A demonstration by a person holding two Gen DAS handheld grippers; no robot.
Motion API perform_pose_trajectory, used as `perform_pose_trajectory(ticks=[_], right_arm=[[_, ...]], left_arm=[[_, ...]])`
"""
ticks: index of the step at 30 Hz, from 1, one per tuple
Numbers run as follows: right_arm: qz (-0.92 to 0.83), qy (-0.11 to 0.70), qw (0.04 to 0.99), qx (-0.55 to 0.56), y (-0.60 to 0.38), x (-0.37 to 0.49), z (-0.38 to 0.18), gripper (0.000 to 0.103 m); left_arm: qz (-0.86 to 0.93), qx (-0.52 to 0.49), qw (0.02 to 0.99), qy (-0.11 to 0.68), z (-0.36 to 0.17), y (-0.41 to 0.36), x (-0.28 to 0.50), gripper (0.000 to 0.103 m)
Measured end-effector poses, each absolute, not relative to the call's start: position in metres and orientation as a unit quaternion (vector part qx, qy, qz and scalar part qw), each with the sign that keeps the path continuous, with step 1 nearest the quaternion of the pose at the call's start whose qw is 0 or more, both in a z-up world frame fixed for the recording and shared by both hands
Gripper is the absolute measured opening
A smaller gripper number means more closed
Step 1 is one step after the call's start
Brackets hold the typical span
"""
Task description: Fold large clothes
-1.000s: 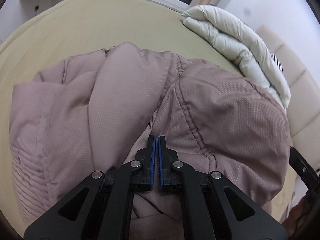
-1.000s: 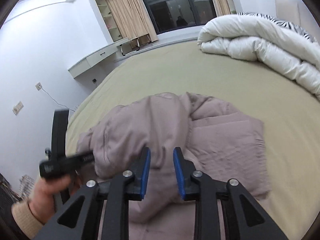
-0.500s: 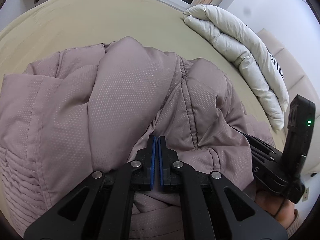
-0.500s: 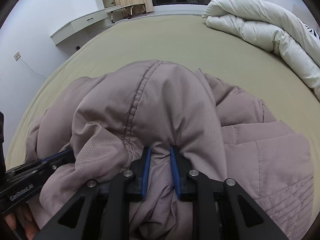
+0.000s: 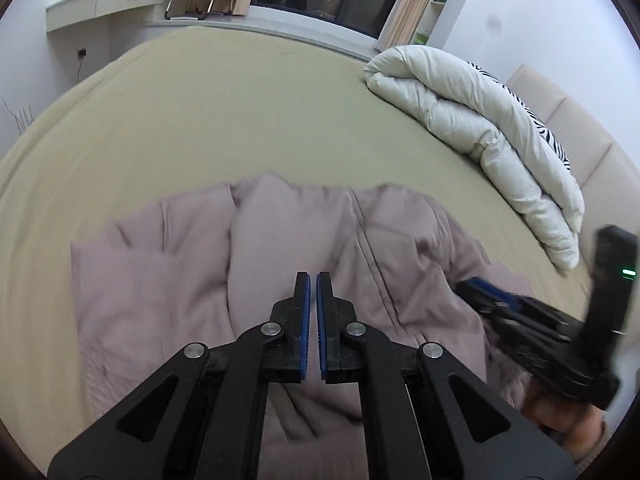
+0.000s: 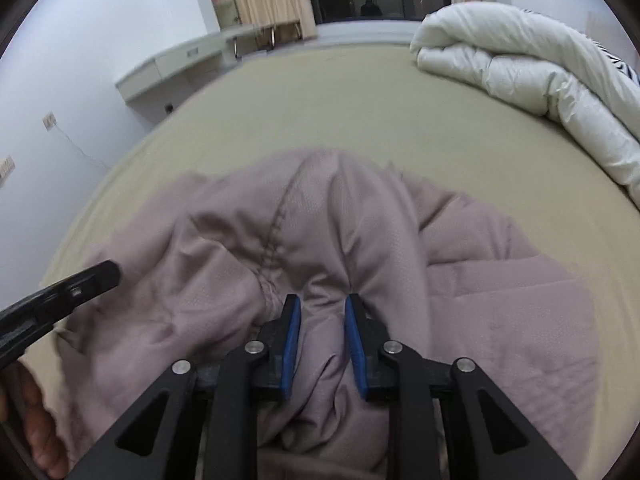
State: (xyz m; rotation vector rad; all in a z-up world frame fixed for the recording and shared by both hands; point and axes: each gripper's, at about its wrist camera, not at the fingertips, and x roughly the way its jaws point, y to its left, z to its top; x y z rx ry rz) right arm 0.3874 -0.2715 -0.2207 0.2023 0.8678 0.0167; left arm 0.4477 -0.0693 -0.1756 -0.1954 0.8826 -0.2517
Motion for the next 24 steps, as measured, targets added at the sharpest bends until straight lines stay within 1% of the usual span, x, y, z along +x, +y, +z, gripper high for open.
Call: perform_pose_trajectory(ticks=[3,7,8,11,12,13,16,19,22,24], right_arm=[[0.008,0.388,0.916,0.101,-0.273,0.393,-0.192,0.026],[0.005,0.39,0.914,0.111,-0.276,0.43,-0.187,0.026],[0.007,0.399,0.91,0.113,-0.276,0.442,-0.194,0.026],[-0.011,0.453,0.882,0.127,-0.286,0.474,-0.233,0.025],[-0.02,0.462,0.878,0.122,-0.29,0.482,-0.246,0.023],[-0.025,0.467,0.876,0.118,-0.294,0.487,-0.255,0.019],[-0.034,0.469,0.874,0.123,-0.302,0.493,-0.272,0.013],[-0.037,0.461,0.878,0.122,-0.303,0.493,-0.278,0.01],[-0.032,0.449,0.88,0.155,-0.312,0.487,-0.284,0.005],[-0.028,0.447,0.878,0.169,-0.318,0.49,-0.286,0.005]], left_arm=[[-0.109,-0.064,0.894,0.429,-0.174,-0.073,0.482,0.002],[-0.098,-0.054,0.878,0.466,-0.195,-0.072,0.529,0.002],[-0.093,-0.058,0.868,0.483,-0.208,-0.071,0.539,0.002],[-0.086,-0.035,0.872,0.48,-0.224,-0.077,0.552,0.002],[-0.084,-0.032,0.873,0.479,-0.227,-0.078,0.555,0.002],[-0.083,-0.034,0.874,0.478,-0.229,-0.078,0.557,0.002],[-0.079,-0.039,0.875,0.476,-0.238,-0.08,0.57,0.002],[-0.083,-0.049,0.878,0.469,-0.244,-0.076,0.576,0.002],[-0.086,-0.059,0.878,0.467,-0.254,-0.072,0.576,0.002],[-0.088,-0.058,0.877,0.468,-0.259,-0.068,0.573,0.002]])
